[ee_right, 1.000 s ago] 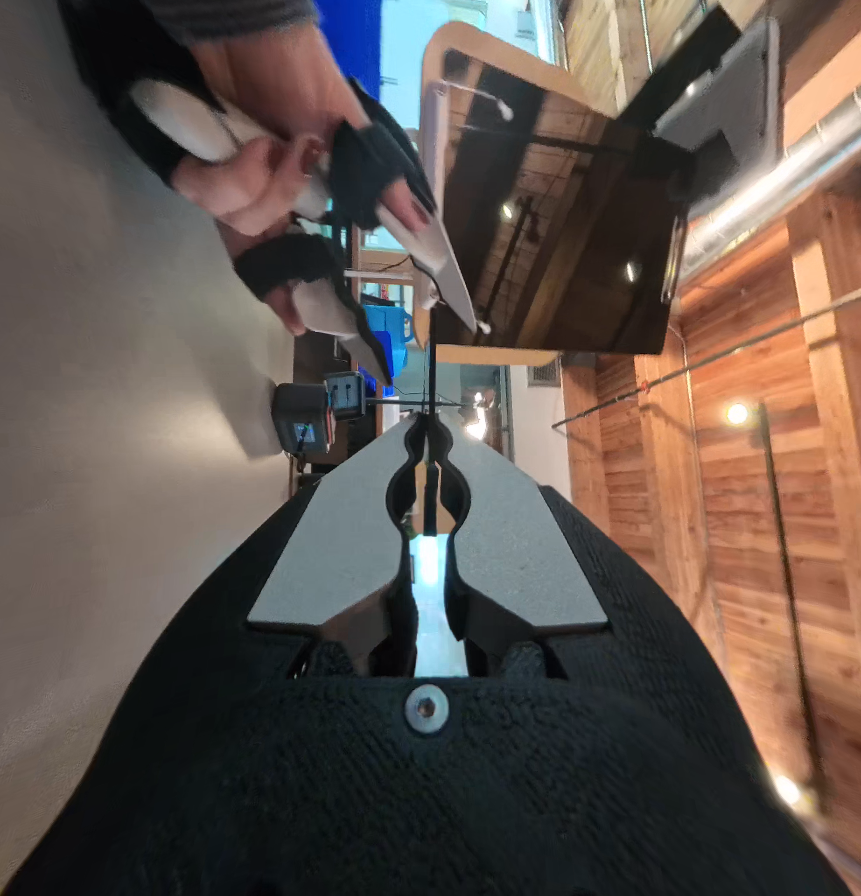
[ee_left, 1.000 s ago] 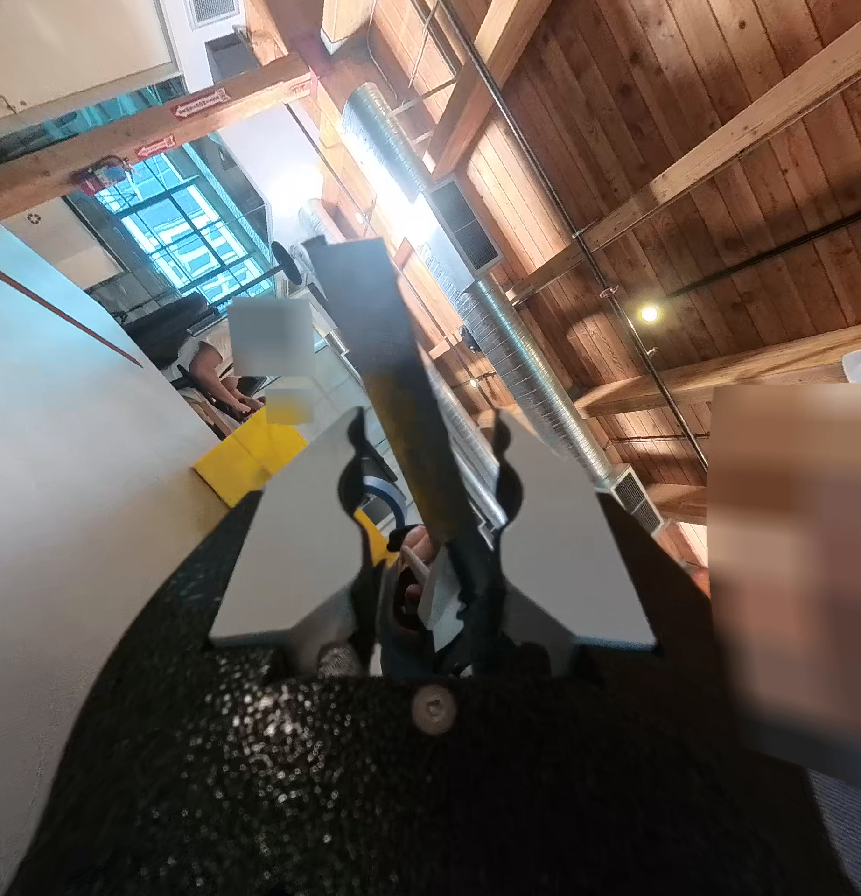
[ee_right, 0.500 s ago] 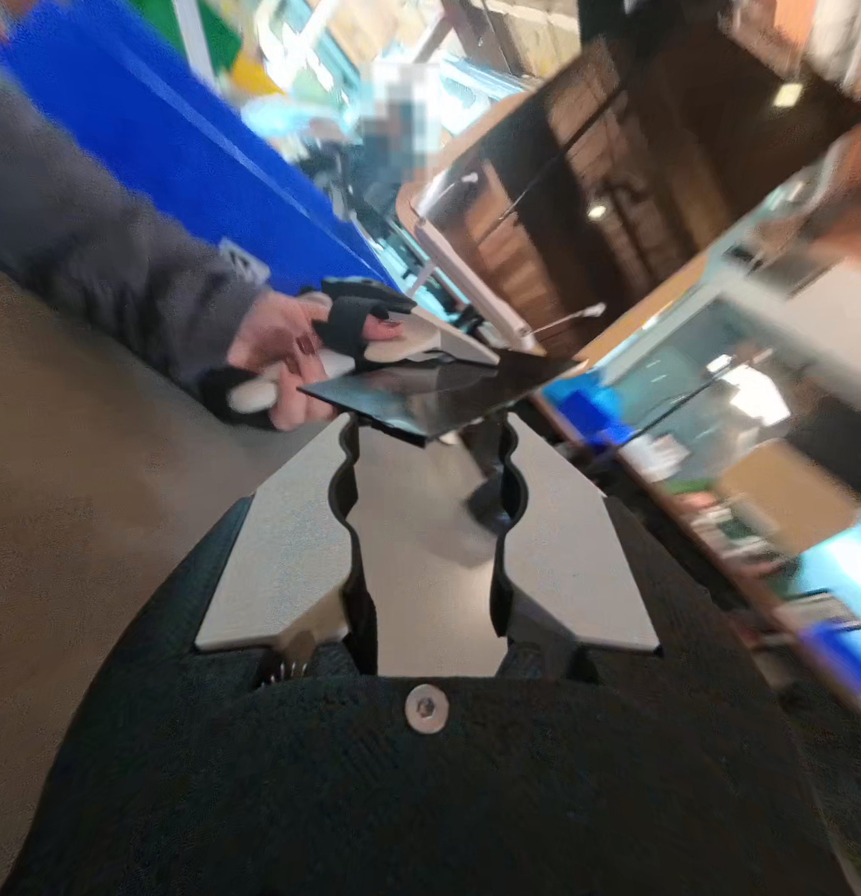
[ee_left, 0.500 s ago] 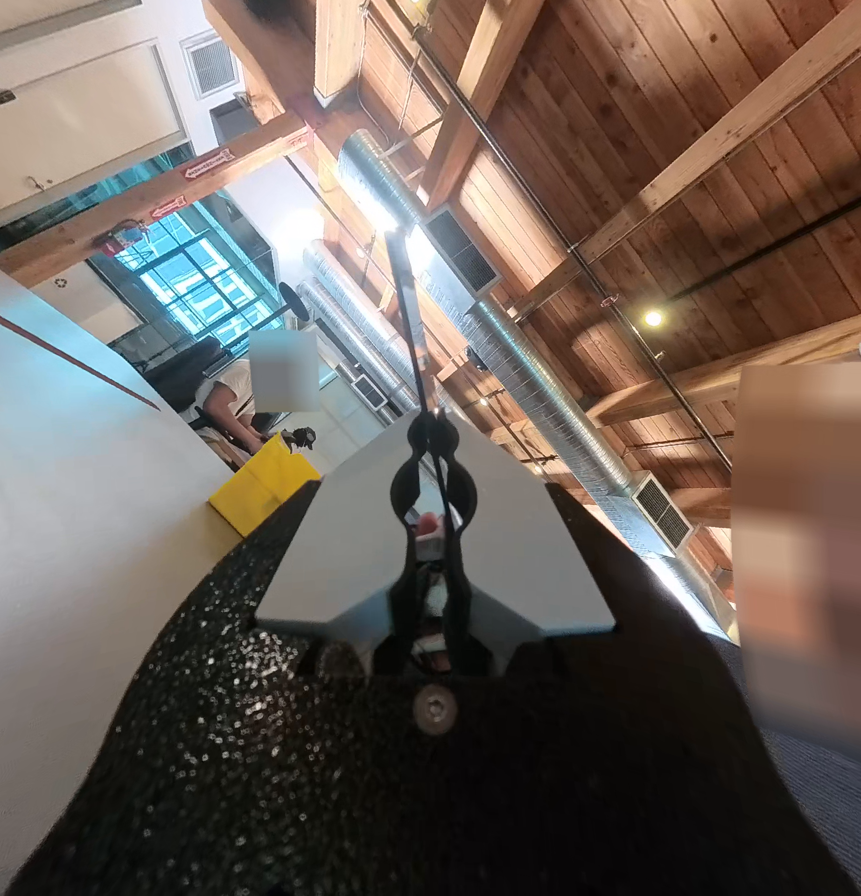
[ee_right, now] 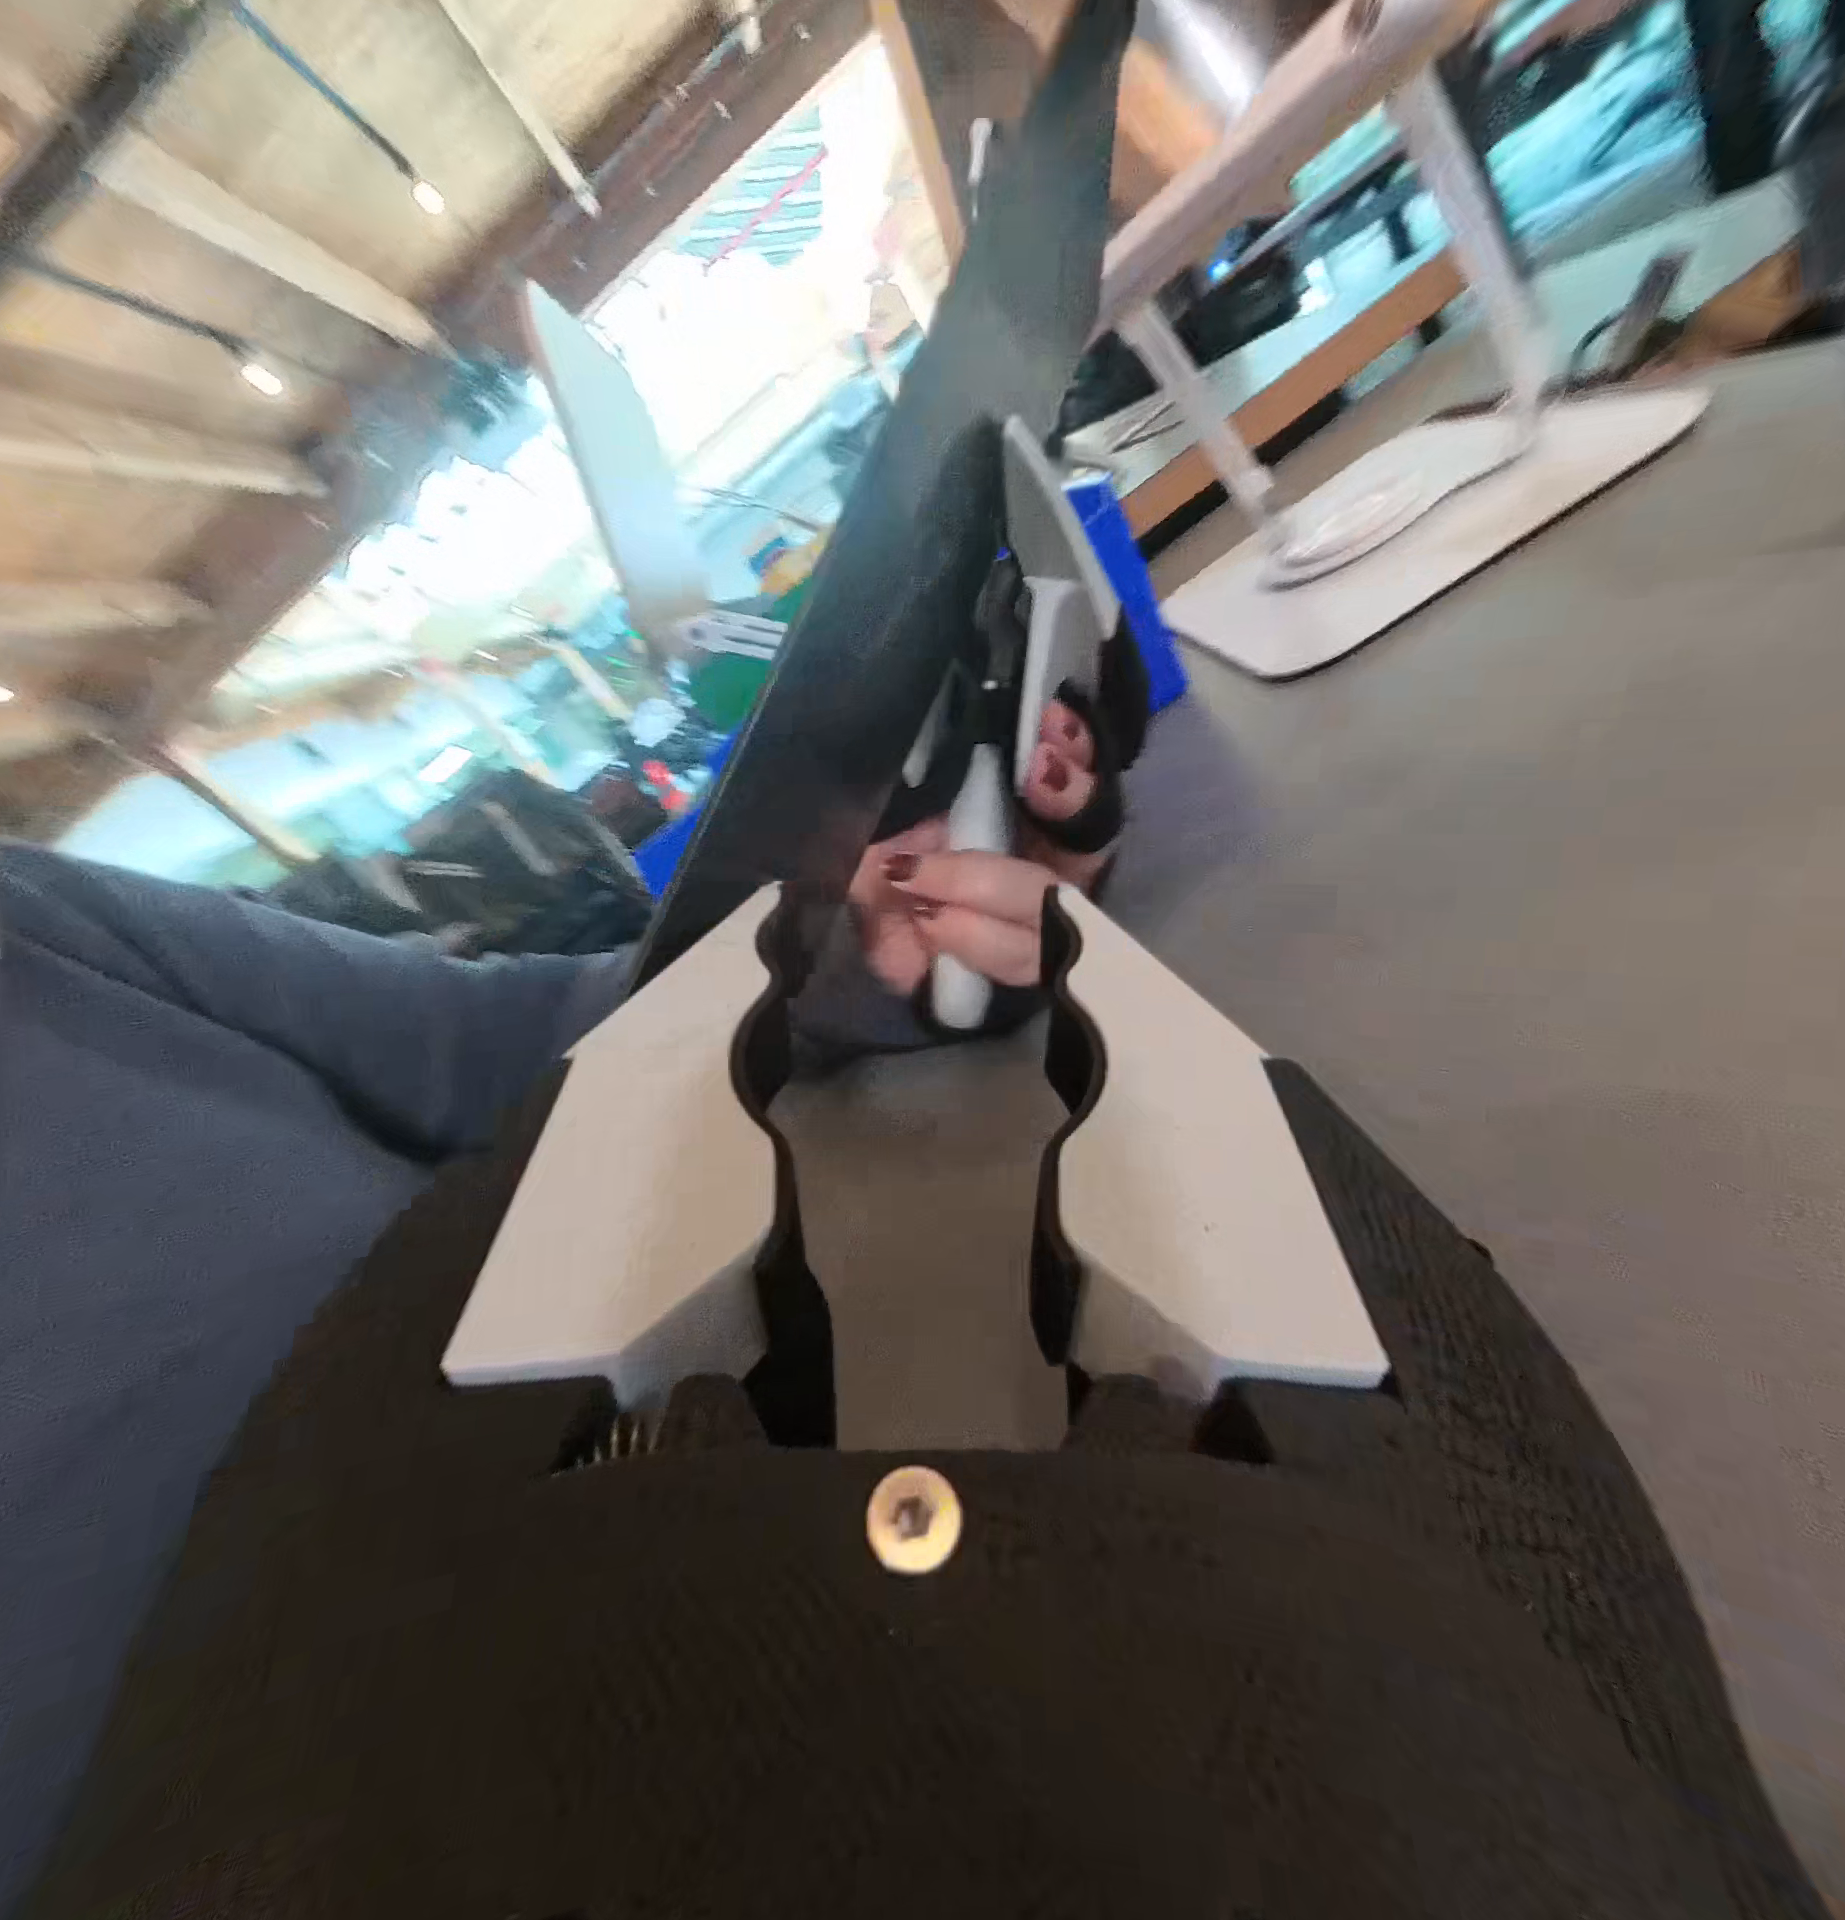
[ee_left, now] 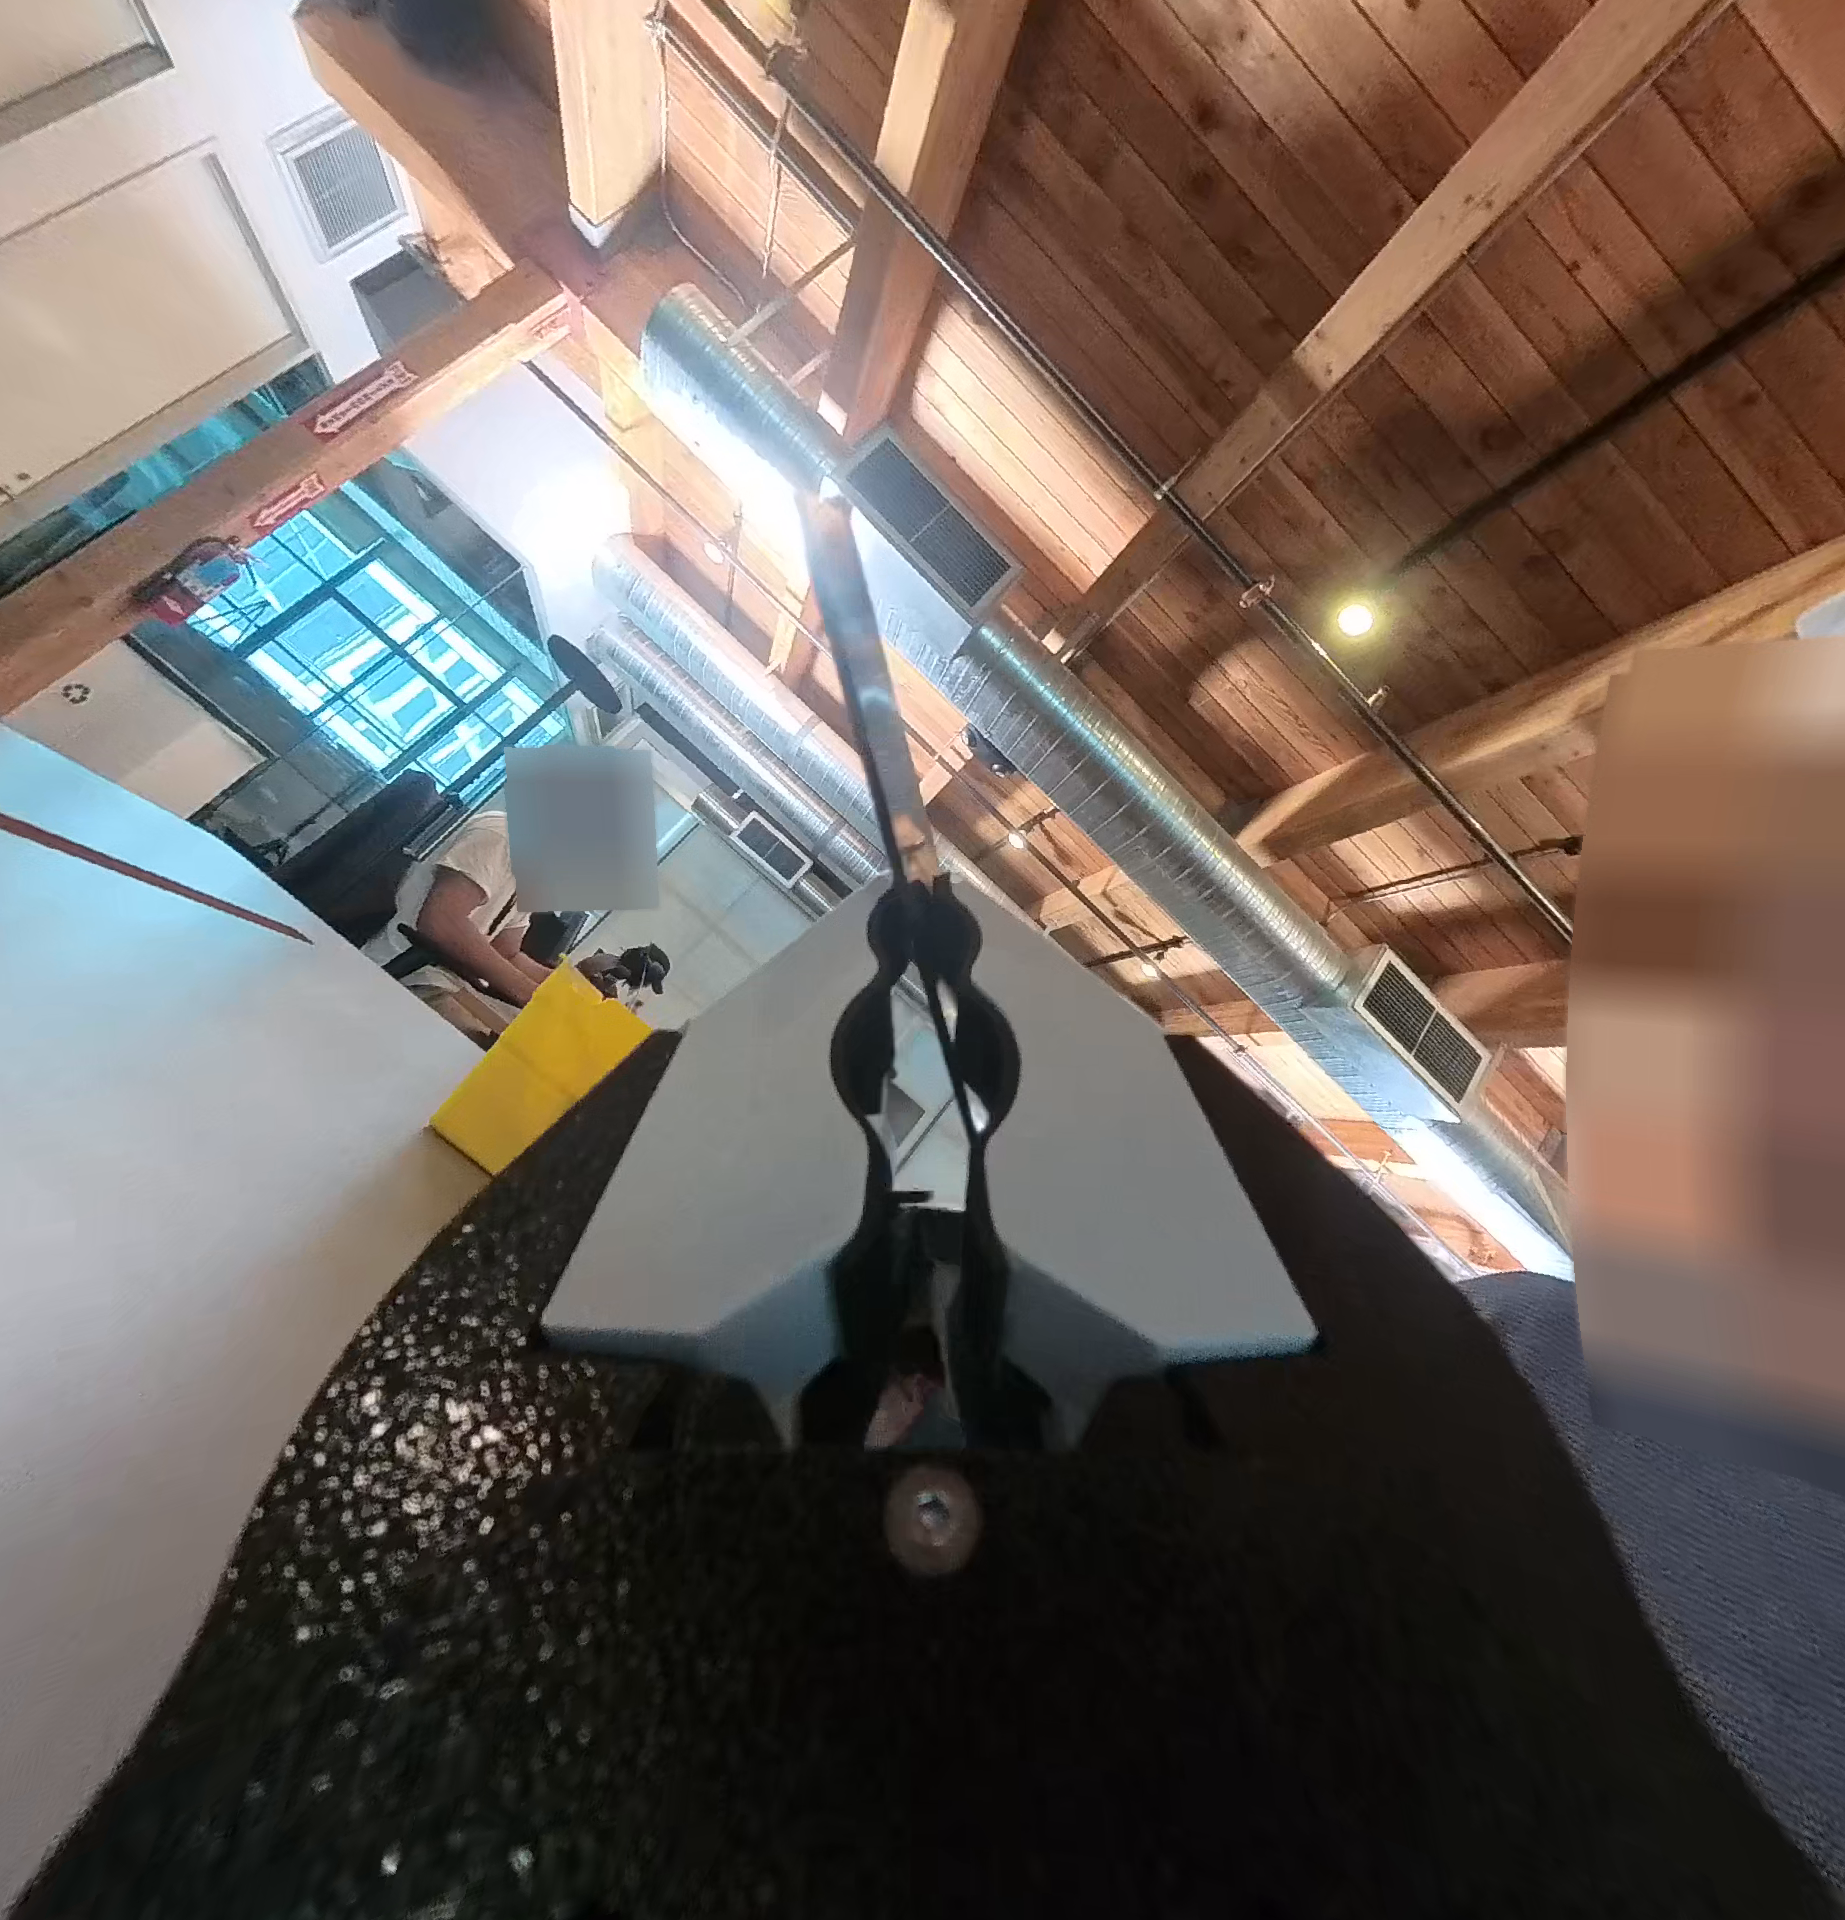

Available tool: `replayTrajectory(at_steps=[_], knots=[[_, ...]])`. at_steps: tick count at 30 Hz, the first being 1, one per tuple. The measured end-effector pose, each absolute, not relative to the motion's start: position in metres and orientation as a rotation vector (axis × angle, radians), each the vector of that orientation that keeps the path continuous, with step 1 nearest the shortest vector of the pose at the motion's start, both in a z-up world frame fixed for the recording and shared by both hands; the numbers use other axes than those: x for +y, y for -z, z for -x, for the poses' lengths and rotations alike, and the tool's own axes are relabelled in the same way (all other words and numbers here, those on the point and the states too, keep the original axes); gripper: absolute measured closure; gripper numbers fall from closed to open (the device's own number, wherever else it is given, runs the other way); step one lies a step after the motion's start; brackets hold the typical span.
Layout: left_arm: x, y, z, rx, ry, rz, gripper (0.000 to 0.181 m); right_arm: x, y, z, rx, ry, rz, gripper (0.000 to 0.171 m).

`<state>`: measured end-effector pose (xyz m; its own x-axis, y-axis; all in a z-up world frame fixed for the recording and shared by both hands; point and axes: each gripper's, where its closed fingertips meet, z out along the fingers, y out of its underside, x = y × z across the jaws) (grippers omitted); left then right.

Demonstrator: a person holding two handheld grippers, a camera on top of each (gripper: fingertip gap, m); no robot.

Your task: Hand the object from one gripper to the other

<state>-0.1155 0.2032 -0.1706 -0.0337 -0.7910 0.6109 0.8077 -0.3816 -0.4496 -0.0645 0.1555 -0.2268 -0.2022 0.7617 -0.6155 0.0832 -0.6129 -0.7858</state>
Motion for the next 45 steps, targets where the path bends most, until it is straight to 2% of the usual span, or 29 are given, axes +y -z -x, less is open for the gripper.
replayTrajectory(at_steps=[3, 5, 10, 13, 16, 18, 21, 25, 29, 34, 40, 45], knots=[[0.203, 0.170, 0.118, -0.028, 1.672, 0.974, 0.181, 0.155, 0.223, 0.063, -0.880, -2.079, 1.609, 0.135], [0.203, 0.169, 0.119, -0.030, 1.666, 0.969, 0.181, 0.165, 0.217, 0.058, -0.767, -2.178, 1.607, 0.135], [0.204, 0.171, 0.118, -0.032, 1.662, 0.979, 0.181, 0.179, 0.210, 0.048, -0.633, -2.276, 1.572, 0.132], [0.208, 0.174, 0.117, -0.042, 1.618, 1.013, 0.181, 0.169, 0.205, 0.050, -0.677, -2.336, 1.556, 0.122], [0.205, 0.175, 0.107, 0.024, 1.589, 1.056, 0.181, 0.159, 0.219, 0.060, -0.816, -2.182, 1.625, 0.124], [0.200, 0.174, 0.097, 0.097, 1.568, 1.075, 0.181, 0.155, 0.229, 0.066, -0.911, -2.035, 1.665, 0.129], [0.195, 0.175, 0.085, 0.175, 1.559, 1.104, 0.181, 0.150, 0.235, 0.069, -1.032, -1.872, 1.640, 0.166], [0.197, 0.175, 0.087, 0.149, 1.585, 1.101, 0.181, 0.154, 0.237, 0.069, -1.132, -1.614, 1.580, 0.171], [0.205, 0.179, 0.092, 0.072, 1.616, 1.125, 0.136, 0.166, 0.221, 0.065, -1.128, -1.361, 1.449, 0.171], [0.214, 0.185, 0.094, 0.014, 1.611, 1.174, 0.100, 0.197, 0.200, 0.046, -1.095, -0.797, 1.253, 0.171], [0.215, 0.191, 0.080, 0.088, 1.491, 1.267, 0.074, 0.227, 0.193, 0.023, -1.136, 0.010, 1.063, 0.171], [0.205, 0.199, 0.054, 0.272, 1.372, 1.358, 0.068, 0.234, 0.203, 0.023, -1.212, 0.394, 0.910, 0.171]])
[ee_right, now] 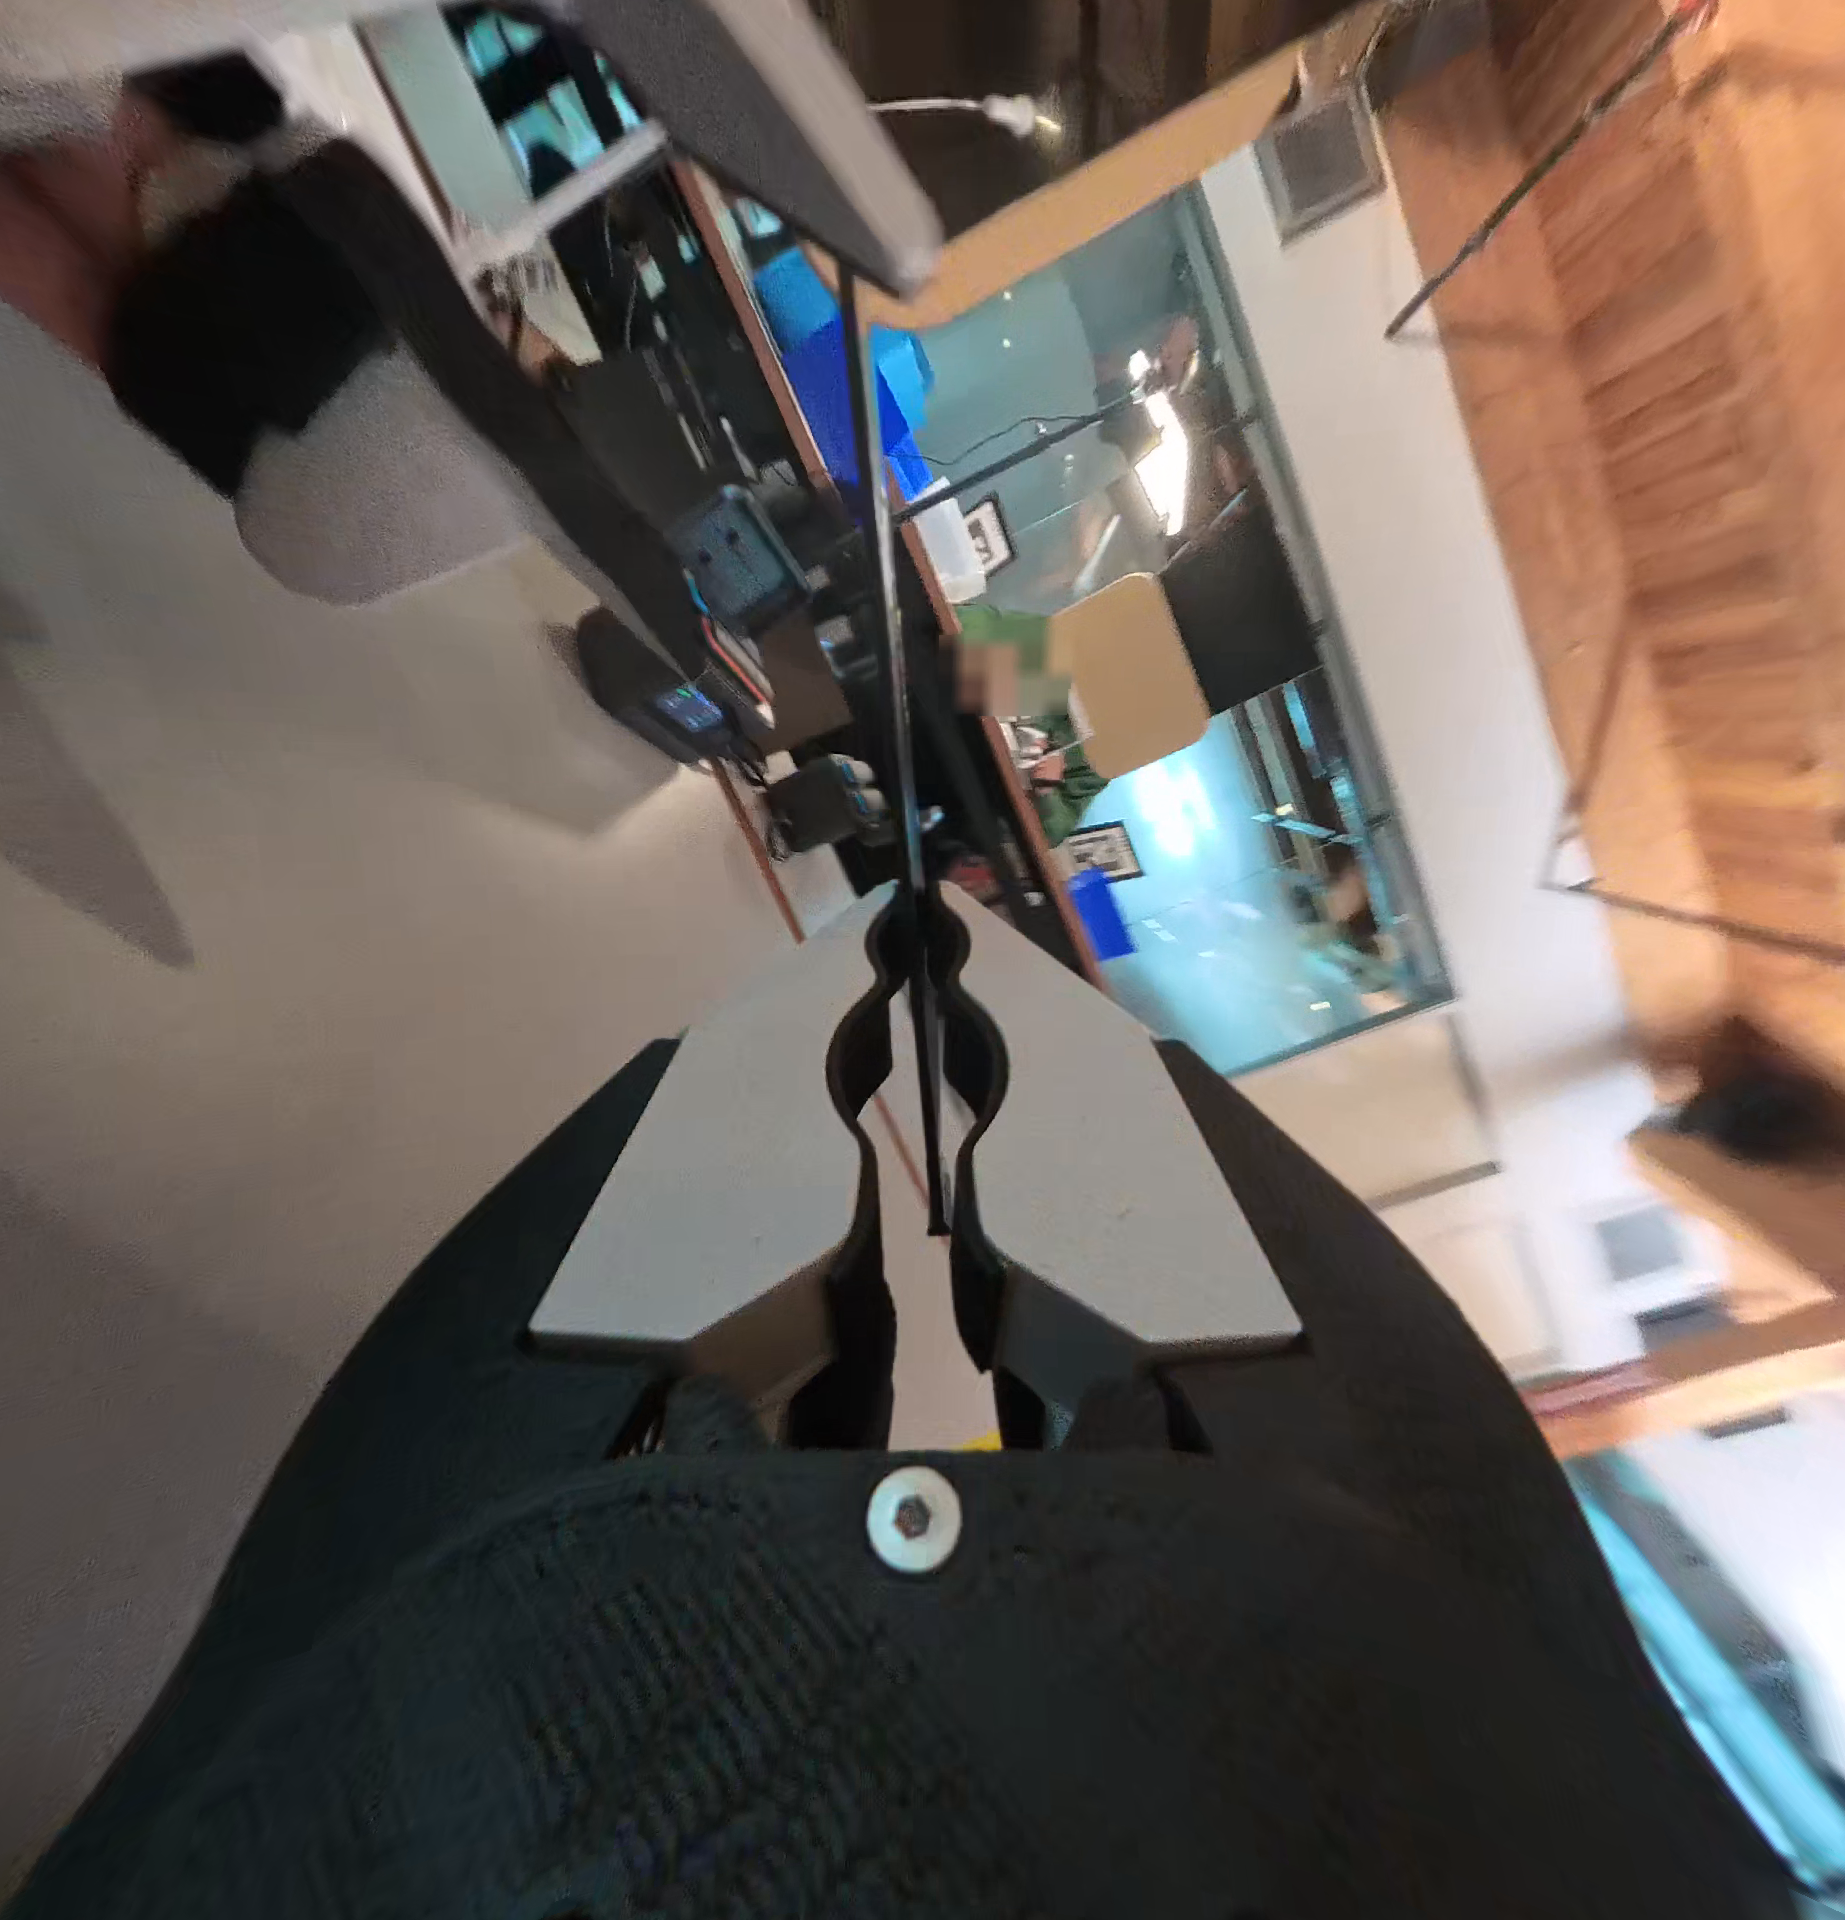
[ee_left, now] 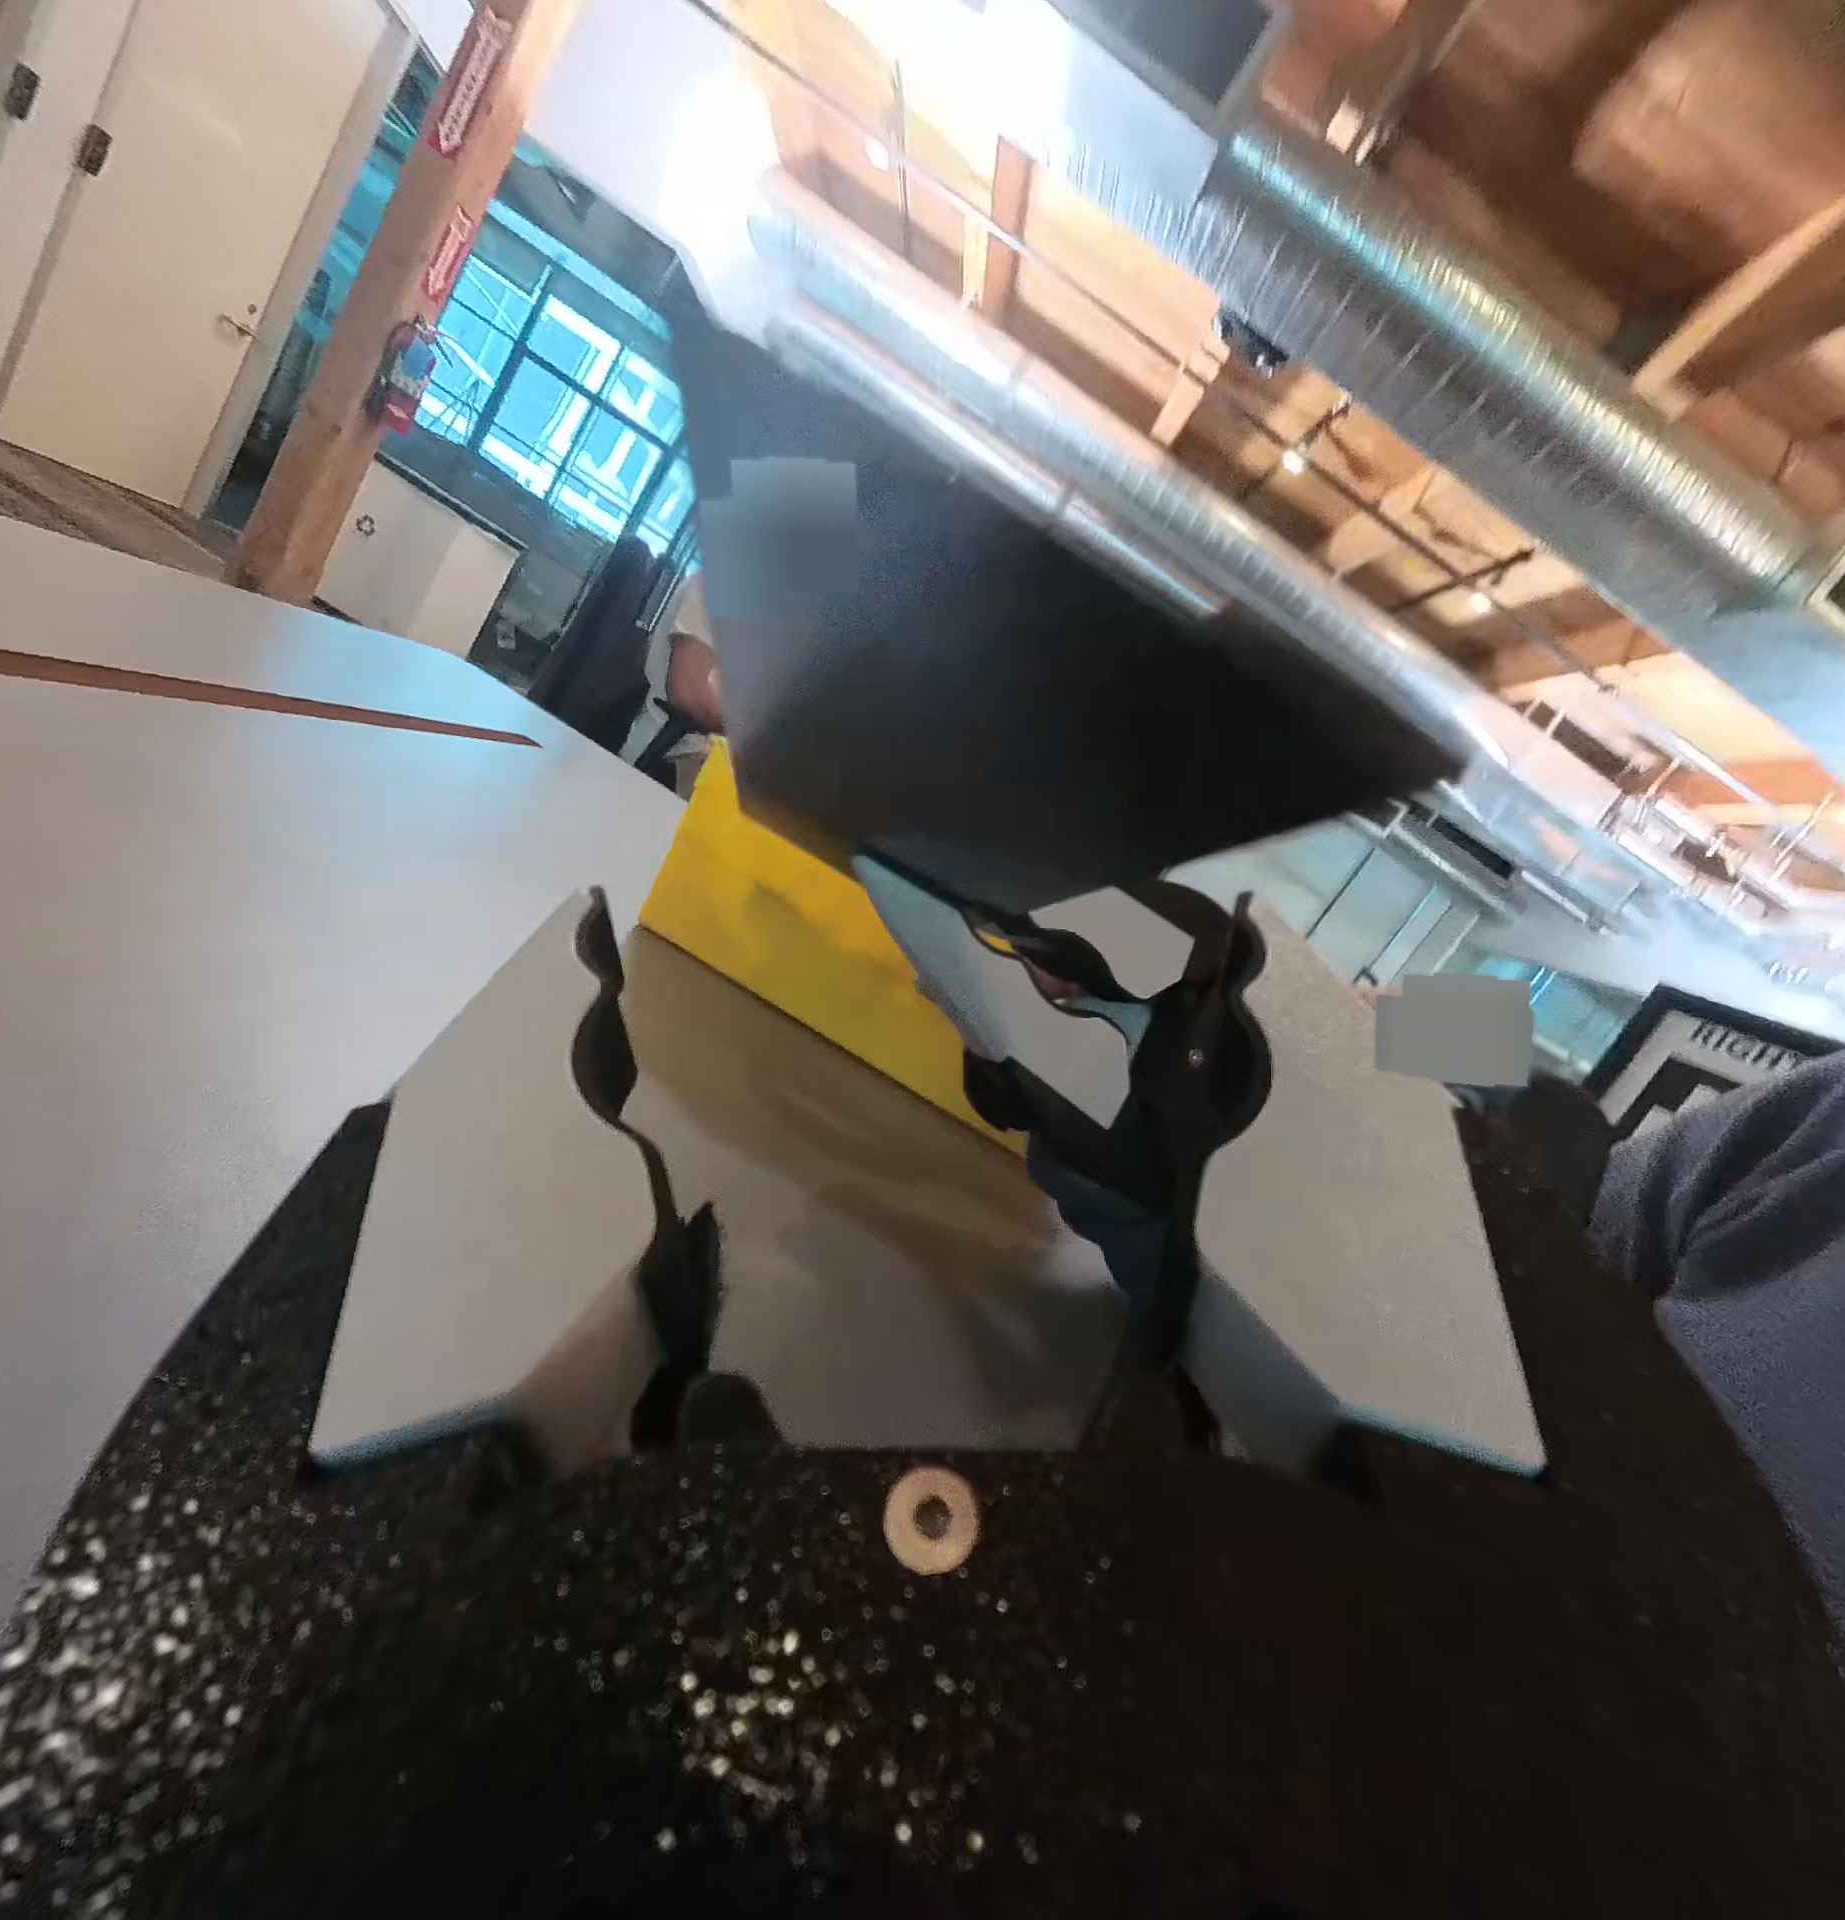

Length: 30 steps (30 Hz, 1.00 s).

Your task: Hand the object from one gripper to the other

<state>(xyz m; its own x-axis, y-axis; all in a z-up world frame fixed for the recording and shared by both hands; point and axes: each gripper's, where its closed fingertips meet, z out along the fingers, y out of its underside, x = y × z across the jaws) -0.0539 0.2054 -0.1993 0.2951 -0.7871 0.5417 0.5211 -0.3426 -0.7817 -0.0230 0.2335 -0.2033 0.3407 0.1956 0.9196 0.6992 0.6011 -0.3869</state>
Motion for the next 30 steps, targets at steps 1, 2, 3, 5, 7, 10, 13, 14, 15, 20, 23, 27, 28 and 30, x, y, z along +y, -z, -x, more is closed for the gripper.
replayTrajectory(at_steps=[1, 2, 3, 5, 7, 10, 13, 14, 15, 20, 23, 27, 28, 30], knots=[[0.204, 0.200, 0.052, 0.289, 1.369, 1.362, 0.067, 0.233, 0.204, 0.024, -1.232, 0.463, 0.859, 0.171], [0.203, 0.199, 0.052, 0.290, 1.379, 1.358, 0.070, 0.231, 0.204, 0.026, -1.249, 0.527, 0.803, 0.171], [0.204, 0.198, 0.054, 0.272, 1.399, 1.348, 0.070, 0.229, 0.204, 0.028, -1.264, 0.584, 0.750, 0.171], [0.206, 0.193, 0.065, 0.201, 1.451, 1.303, 0.077, 0.224, 0.206, 0.033, -1.289, 0.652, 0.669, 0.171], [0.206, 0.186, 0.077, 0.140, 1.516, 1.230, 0.101, 0.221, 0.207, 0.036, -1.305, 0.681, 0.616, 0.171], [0.210, 0.186, 0.085, 0.067, 1.583, 1.213, 0.145, 0.216, 0.205, 0.038, -1.303, 0.695, 0.562, 0.168], [0.208, 0.181, 0.093, 0.048, 1.591, 1.151, 0.181, 0.203, 0.205, 0.045, -1.325, 0.604, 0.515, 0.146], [0.206, 0.178, 0.096, 0.052, 1.589, 1.120, 0.181, 0.199, 0.207, 0.047, -1.346, 0.562, 0.510, 0.143], [0.205, 0.177, 0.100, 0.044, 1.573, 1.100, 0.181, 0.194, 0.211, 0.049, -1.379, 0.504, 0.511, 0.139], [0.198, 0.156, 0.118, 0.118, 1.288, 1.014, 0.181, 0.166, 0.212, 0.051, -1.450, 0.101, 0.561, 0.110], [0.190, 0.141, 0.122, 0.216, 0.945, 0.996, 0.181, 0.162, 0.190, 0.045, -1.351, -0.252, 0.744, 0.112], [0.180, 0.144, 0.102, 0.550, 0.053, 0.975, 0.181, 0.174, 0.179, 0.039, -1.126, -1.036, 1.235, 0.124], [0.177, 0.150, 0.091, 0.661, -0.145, 0.929, 0.181, 0.176, 0.177, 0.038, -1.040, -1.256, 1.332, 0.124], [0.171, 0.171, 0.060, 0.891, -0.316, 0.865, 0.181, 0.184, 0.179, 0.034, -0.854, -1.639, 1.500, 0.124]])
